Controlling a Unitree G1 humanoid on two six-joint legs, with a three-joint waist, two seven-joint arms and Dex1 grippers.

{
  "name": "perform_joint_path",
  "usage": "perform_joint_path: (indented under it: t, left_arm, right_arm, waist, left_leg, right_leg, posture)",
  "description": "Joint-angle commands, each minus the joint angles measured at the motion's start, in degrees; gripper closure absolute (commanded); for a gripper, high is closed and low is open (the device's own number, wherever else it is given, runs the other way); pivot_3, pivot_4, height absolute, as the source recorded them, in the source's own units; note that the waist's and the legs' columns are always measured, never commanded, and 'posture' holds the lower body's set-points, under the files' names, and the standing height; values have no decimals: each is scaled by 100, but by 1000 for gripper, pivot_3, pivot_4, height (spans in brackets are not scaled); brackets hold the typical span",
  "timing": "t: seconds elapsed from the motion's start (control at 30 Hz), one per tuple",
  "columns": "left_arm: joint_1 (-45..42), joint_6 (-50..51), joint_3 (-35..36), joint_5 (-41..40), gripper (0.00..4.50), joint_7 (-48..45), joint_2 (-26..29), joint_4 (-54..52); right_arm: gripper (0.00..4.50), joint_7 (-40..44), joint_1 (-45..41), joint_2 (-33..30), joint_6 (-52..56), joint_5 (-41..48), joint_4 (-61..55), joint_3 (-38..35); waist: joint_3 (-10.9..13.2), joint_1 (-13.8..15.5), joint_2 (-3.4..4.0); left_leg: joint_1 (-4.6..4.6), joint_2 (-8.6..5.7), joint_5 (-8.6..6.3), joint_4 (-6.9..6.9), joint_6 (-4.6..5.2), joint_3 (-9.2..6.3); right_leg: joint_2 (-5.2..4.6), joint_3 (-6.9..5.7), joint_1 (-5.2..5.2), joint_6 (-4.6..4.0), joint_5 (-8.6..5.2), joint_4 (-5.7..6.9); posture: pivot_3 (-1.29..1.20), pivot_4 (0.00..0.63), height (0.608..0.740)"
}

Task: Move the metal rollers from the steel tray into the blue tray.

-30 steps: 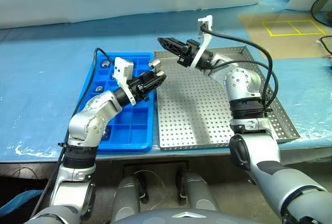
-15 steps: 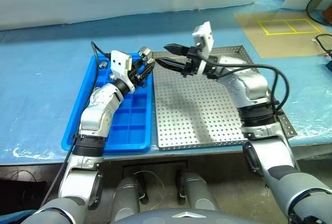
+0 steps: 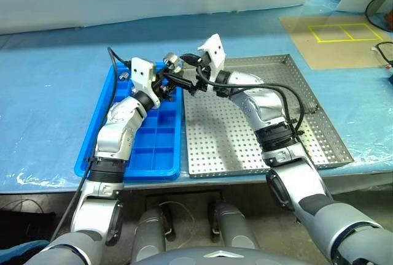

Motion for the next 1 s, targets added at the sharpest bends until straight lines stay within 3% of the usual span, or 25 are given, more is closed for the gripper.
perform_joint_path:
  t: [0.03,0.13,0.23,0.5,0.83,0.93,1.0]
  left_arm:
    - [4,-69,42,-29,2784,0,9,-376]
    - [20,-58,35,-27,2784,6,4,-400]
    - [13,-56,23,-26,2784,10,-14,-398]
    - [36,-27,14,-34,2784,11,-34,-434]
    - [83,21,-3,-41,2784,14,-36,-504]
    - [145,351,45,-376,2784,-135,-44,-705]
    - [261,751,50,-789,2784,-398,3,-1045]
  right_arm:
    - [37,-151,-199,121,-191,-15,-29,-151]
    - [37,-214,-232,172,-232,-54,25,-175]
    - [603,-290,-224,241,-398,-193,121,-99]
    - [3320,-204,-115,319,-460,-345,2,31]
    - [3314,-72,-40,360,-476,-400,-27,76]
    - [3314,-135,-356,629,794,843,-87,-822]
    - [3314,-47,-502,597,1059,1134,-99,-1088]
  waist:
    - [0,0,0]
    - [0,2,0]
    - [0,-2,0]
    - [0,-2,0]
    - [0,-5,0]
    - [0,-5,0]
    - [0,0,0]
  left_leg:
    - [0,0,0,1,0,0]
    - [0,0,1,3,-1,0]
    - [1,0,1,4,-1,0]
    - [0,1,0,4,-1,0]
    - [0,2,0,4,0,0]
    - [2,2,1,4,-1,0]
    - [0,2,1,5,-1,0]
  right_leg:
    - [0,0,0,0,0,1]
    - [0,0,0,0,0,3]
    - [0,0,1,-1,1,4]
    - [0,0,1,-1,1,3]
    - [0,0,1,-1,1,3]
    - [0,0,2,-1,1,4]
    - [0,0,2,-1,1,4]
  posture:
    - [-495,150,740]
    - [-498,150,740]
    - [-500,150,740]
    - [-500,150,740]
    - [-494,150,740]
    - [-493,150,740]
    - [-495,150,740]
